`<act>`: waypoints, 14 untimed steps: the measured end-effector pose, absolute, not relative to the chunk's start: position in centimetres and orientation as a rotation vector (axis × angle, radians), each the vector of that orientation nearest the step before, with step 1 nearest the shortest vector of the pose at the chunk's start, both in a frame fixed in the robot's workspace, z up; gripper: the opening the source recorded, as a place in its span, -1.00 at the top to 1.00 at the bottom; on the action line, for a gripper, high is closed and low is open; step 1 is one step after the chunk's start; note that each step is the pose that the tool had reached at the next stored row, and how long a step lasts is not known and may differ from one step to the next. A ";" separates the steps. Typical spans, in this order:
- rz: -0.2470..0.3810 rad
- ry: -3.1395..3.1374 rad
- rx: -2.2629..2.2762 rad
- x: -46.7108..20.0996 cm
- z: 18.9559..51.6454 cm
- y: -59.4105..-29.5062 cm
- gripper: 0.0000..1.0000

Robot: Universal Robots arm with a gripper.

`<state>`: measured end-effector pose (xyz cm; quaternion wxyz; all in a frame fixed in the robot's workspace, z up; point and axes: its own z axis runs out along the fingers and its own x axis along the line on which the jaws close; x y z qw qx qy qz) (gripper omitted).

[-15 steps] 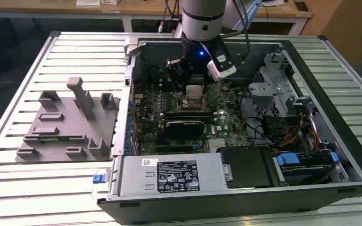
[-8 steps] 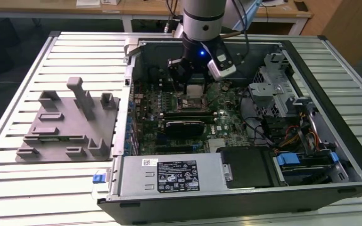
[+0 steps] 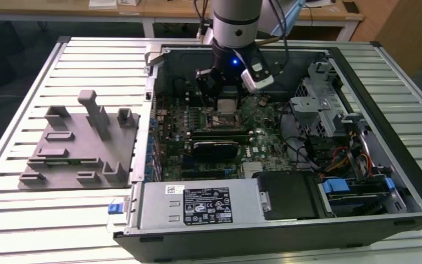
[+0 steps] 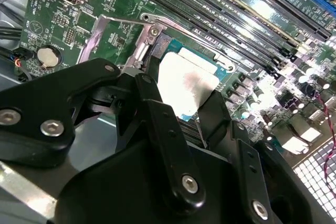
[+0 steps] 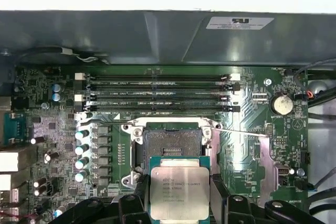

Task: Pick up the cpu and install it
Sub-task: 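Pick up the cpu and move it towards the insertion slot, then place the cpu into insertion slot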

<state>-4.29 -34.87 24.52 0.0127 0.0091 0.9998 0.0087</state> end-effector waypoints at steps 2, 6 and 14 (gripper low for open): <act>0.026 3.116 0.029 -4.3 24.5 -34.9 -0.08; 0.026 3.116 0.029 -4.3 24.4 -34.9 -0.08; 0.026 3.116 0.029 -4.3 24.4 -34.9 -0.08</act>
